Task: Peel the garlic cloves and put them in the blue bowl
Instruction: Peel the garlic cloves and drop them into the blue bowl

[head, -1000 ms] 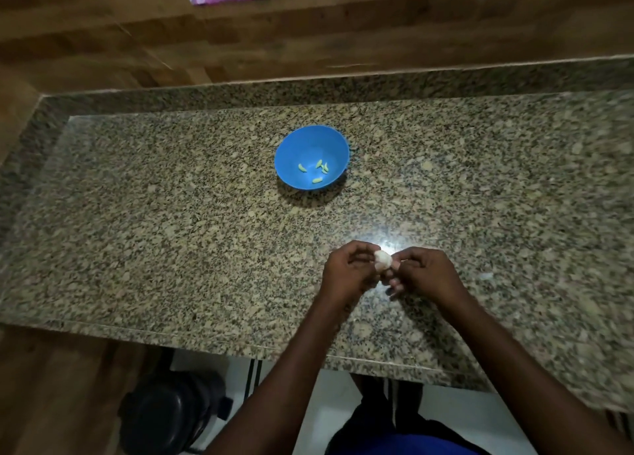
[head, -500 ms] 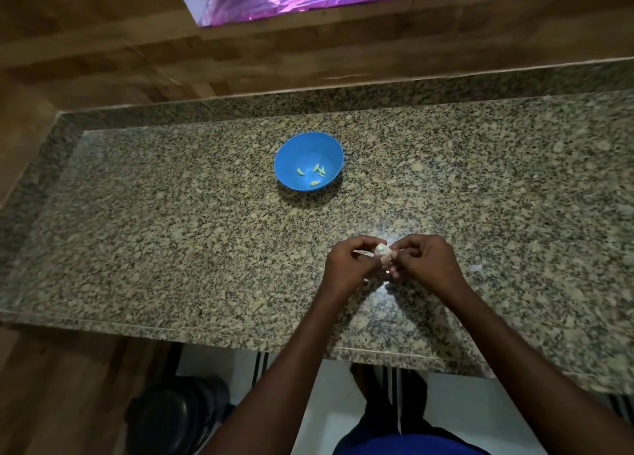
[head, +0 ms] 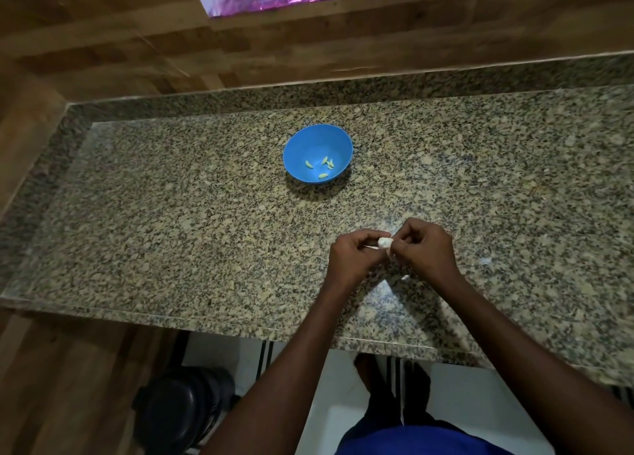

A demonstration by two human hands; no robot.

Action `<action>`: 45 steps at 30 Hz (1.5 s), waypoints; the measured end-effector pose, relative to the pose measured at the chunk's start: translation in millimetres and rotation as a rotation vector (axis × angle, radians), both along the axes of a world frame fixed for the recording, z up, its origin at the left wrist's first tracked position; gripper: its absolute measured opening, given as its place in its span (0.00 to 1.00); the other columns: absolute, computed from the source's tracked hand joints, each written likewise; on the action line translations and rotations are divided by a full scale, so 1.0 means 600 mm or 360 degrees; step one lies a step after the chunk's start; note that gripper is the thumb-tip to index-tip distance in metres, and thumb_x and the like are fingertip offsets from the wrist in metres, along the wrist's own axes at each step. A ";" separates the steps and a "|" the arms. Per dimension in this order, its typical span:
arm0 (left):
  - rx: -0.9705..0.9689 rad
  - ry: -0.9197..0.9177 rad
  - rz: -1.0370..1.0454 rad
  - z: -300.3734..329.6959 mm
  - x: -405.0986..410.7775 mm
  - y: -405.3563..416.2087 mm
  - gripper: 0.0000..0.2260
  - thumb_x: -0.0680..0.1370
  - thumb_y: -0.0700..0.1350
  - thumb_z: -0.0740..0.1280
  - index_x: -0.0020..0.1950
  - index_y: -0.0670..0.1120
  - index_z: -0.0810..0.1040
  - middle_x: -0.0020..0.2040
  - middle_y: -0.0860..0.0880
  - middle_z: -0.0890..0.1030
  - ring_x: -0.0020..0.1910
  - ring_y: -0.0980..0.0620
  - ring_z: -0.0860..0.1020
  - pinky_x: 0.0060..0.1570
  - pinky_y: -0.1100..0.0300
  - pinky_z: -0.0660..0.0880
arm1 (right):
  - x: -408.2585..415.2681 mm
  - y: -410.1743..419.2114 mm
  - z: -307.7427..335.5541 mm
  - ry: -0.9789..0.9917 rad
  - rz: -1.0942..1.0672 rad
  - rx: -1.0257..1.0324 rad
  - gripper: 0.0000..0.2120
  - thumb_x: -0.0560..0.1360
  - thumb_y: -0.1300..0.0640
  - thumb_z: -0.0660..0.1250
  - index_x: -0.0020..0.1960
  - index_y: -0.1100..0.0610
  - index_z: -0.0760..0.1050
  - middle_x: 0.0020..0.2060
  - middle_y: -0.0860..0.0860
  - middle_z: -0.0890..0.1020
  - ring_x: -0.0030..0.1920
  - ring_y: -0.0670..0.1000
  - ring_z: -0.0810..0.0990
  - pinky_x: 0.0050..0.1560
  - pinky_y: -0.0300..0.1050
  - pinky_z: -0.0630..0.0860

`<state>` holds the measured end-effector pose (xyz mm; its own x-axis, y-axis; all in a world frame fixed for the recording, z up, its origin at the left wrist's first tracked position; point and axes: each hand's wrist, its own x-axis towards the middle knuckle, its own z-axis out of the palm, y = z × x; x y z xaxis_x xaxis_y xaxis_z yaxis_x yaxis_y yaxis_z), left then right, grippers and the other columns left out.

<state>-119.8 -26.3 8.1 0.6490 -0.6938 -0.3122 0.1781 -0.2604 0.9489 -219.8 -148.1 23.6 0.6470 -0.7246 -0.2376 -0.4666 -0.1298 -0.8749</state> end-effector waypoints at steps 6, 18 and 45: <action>0.0045 0.0024 0.0029 -0.003 0.004 0.000 0.12 0.71 0.37 0.77 0.53 0.46 0.86 0.46 0.44 0.87 0.47 0.41 0.86 0.51 0.41 0.83 | 0.011 -0.001 -0.022 -0.0053 -0.0227 0.0368 0.03 0.69 0.62 0.70 0.38 0.57 0.81 0.31 0.57 0.84 0.32 0.58 0.83 0.41 0.60 0.83; 0.0193 -0.0227 -0.0001 -0.010 0.011 0.005 0.09 0.74 0.37 0.74 0.53 0.45 0.86 0.43 0.48 0.86 0.37 0.54 0.84 0.37 0.59 0.81 | 0.008 -0.004 -0.033 -0.0057 -0.0179 0.0788 0.06 0.78 0.67 0.67 0.45 0.70 0.79 0.38 0.66 0.84 0.35 0.62 0.82 0.39 0.66 0.83; 0.0603 -0.1504 -0.0350 -0.062 -0.062 -0.028 0.13 0.78 0.39 0.65 0.62 0.44 0.80 0.55 0.45 0.78 0.48 0.42 0.79 0.40 0.49 0.78 | -0.073 -0.044 -0.068 0.0405 0.0006 -0.0461 0.03 0.70 0.51 0.76 0.43 0.47 0.83 0.37 0.44 0.82 0.45 0.52 0.82 0.44 0.48 0.78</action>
